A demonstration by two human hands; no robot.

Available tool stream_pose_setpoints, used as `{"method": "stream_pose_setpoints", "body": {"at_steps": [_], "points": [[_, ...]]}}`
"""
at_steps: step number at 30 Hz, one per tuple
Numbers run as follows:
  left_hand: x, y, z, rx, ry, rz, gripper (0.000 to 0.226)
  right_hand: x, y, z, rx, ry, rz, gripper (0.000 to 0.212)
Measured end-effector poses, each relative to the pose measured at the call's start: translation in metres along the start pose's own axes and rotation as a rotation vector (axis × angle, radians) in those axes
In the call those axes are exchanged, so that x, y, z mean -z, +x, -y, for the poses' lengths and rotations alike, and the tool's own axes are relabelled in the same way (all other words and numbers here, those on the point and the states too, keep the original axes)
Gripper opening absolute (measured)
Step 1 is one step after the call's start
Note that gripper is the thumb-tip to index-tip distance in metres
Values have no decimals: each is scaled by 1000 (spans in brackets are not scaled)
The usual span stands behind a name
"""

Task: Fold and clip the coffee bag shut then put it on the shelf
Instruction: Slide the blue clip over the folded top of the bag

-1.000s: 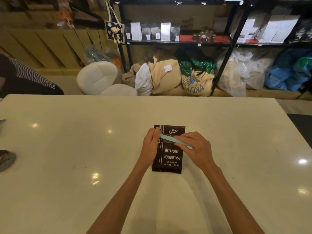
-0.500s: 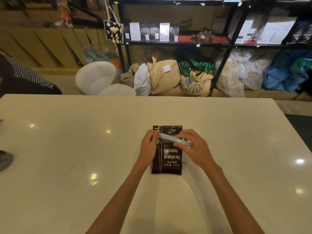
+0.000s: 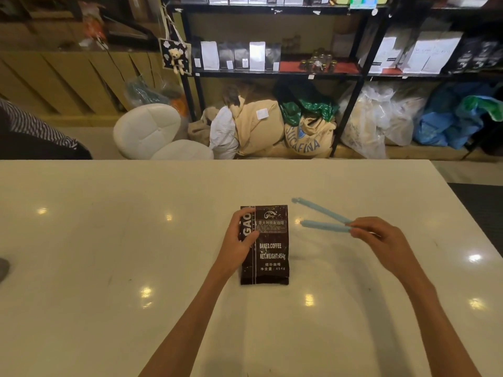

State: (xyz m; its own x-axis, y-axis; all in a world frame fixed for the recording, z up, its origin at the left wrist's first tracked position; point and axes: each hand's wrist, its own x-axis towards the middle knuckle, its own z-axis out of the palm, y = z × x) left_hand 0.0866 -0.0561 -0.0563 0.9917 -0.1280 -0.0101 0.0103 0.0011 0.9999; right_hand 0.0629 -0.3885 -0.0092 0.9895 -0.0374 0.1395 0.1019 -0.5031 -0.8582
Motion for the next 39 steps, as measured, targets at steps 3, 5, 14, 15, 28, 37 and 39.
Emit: {"method": "stream_pose_setpoints", "body": {"at_steps": [3,5,14,15,28,37,39], "points": [[-2,0,-2,37,-104,-7,70,9,12,-10,-100,-23,-7,15],[-5,1,-2,62,-159,-16,76,-4,22,-8,-129,-5,35,10],[-15,2,4,143,-292,-138,53,-88,46,27,-81,115,165,8],[-15,2,4,148,-308,-140,53,-92,47,29,-80,126,155,8],[-18,7,2,242,-367,-203,69,-109,45,31,-160,226,88,28],[-18,6,2,230,-387,-197,45,-119,42,25,-175,284,40,19],[-19,6,3,234,-389,-200,43,-119,42,24,-183,292,33,19]]}}
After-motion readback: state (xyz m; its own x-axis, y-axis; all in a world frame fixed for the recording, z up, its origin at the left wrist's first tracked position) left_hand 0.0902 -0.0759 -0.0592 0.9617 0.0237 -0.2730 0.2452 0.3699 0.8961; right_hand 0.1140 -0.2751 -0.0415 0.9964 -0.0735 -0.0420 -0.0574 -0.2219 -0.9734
